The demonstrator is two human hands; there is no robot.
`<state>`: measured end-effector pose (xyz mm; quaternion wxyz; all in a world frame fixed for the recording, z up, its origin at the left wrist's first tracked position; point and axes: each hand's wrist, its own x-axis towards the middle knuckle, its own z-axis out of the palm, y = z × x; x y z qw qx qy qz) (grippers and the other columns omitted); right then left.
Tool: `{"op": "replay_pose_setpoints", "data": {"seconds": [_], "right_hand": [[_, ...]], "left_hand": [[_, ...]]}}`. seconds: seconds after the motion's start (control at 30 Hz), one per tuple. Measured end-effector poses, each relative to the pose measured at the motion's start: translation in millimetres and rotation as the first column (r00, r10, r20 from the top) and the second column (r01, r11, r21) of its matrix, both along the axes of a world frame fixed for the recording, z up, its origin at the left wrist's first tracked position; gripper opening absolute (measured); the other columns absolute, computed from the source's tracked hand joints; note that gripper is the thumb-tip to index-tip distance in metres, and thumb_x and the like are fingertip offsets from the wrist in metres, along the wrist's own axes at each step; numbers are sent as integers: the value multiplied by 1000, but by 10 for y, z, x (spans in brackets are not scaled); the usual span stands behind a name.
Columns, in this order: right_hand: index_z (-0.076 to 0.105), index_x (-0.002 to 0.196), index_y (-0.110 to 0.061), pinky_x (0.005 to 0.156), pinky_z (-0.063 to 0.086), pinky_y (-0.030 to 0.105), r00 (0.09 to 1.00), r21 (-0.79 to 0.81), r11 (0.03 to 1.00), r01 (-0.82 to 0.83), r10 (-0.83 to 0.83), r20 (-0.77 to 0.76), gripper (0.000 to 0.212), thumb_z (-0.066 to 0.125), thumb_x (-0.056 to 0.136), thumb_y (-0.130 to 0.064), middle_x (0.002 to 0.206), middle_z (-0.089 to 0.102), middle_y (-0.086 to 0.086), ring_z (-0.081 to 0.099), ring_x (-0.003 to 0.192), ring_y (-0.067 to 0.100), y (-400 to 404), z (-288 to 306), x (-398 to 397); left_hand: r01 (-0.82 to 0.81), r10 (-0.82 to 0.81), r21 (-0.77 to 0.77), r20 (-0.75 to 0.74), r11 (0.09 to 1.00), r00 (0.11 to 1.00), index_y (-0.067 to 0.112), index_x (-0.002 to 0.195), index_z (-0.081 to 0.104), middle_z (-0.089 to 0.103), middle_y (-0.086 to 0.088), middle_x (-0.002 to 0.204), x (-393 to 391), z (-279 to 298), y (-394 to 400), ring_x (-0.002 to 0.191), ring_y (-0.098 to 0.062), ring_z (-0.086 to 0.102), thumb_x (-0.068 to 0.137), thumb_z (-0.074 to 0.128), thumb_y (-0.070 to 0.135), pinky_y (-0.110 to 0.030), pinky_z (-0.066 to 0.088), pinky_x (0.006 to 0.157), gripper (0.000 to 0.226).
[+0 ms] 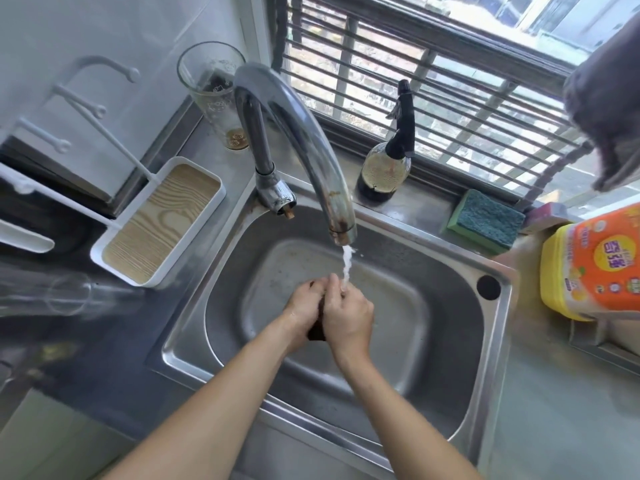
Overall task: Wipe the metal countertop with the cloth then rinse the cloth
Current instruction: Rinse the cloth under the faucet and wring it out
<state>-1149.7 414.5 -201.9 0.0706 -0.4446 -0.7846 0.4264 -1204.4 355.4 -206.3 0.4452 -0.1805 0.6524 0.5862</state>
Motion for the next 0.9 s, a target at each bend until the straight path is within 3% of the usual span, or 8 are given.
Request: {"op": "replay_pose_setpoints", "data": {"seconds": [0.17, 0.3, 0.4, 0.47, 0.6, 0.73, 0.8, 0.9], "right_hand": [[61, 106, -11, 89, 48, 41, 953, -281, 913, 296, -263, 150, 22, 48, 102, -28, 105, 71, 15, 64, 102, 37, 428, -137, -86], [71, 99, -17, 82, 58, 39, 907, -670, 647, 365, -408, 101, 23, 49, 92, -20, 98, 75, 11, 69, 97, 32, 308, -83, -14], [77, 95, -20, 79, 62, 42, 943, -826, 499, 262, -316, 108, 32, 62, 80, -45, 97, 79, 9, 74, 89, 26, 259, -21, 52], [73, 104, -18, 84, 62, 44, 989, -744, 652, 146, -127, 82, 46, 74, 74, -53, 100, 79, 8, 76, 93, 24, 249, -28, 90], [73, 92, -17, 85, 61, 44, 989, -544, 829, 126, -144, 9, 15, 75, 88, -32, 88, 79, 5, 75, 92, 27, 330, -51, 122], [71, 87, -23, 76, 49, 33, 987, -219, 964, 148, -130, 93, 22, 63, 93, -43, 79, 73, -7, 69, 88, 20, 375, 57, 161], [62, 91, -21, 71, 43, 33, 973, -24, 979, 201, -197, 116, 21, 61, 94, -42, 83, 69, -2, 66, 87, 28, 242, 124, 218], [55, 91, -22, 68, 44, 37, 999, 99, 995, 31, -33, 15, 25, 55, 95, -46, 87, 61, 1, 60, 81, 26, -187, 212, 290]], "left_hand": [[41, -37, 21, -152, 999, 988, 16, 103, 59, 64, -3, 90, 39, -19, 46, 80, -15, 59, 104, 50, 24, -26, 46, 66, 11], [-387, 376, 136, 100, 912, 921, 14, 101, 68, 71, -7, 87, -66, 18, 44, 77, -18, 67, 97, 48, 14, -28, 51, 66, 20], [-338, 310, 140, 192, 931, 931, 16, 94, 72, 75, -7, 85, -26, 30, 11, 74, -20, 71, 93, 47, 16, -27, 55, 61, 25], [-298, 277, 107, 175, 949, 945, 14, 98, 74, 77, -9, 91, 15, -6, 15, 82, -21, 72, 96, 49, 22, -27, 56, 63, 26], [71, -78, -99, -65, 993, 995, 22, 114, 73, 75, -5, 111, 50, -100, -29, 105, -21, 70, 97, 54, 50, -39, 57, 94, 38], [134, -134, -8, 18, 991, 991, 25, 111, 60, 67, 3, 82, 74, -65, -35, 50, -5, 62, 99, 52, 47, -19, 45, 44, 26], [81, -79, -41, 42, 996, 996, 19, 113, 58, 63, 2, 77, 73, -59, 30, 40, -5, 55, 97, 59, 37, -16, 39, 41, 25], [-102, 107, -39, 145, 994, 984, 14, 83, 64, 65, -4, 70, 20, -60, 89, 52, -11, 61, 94, 64, 28, -20, 48, 52, 18]]}}
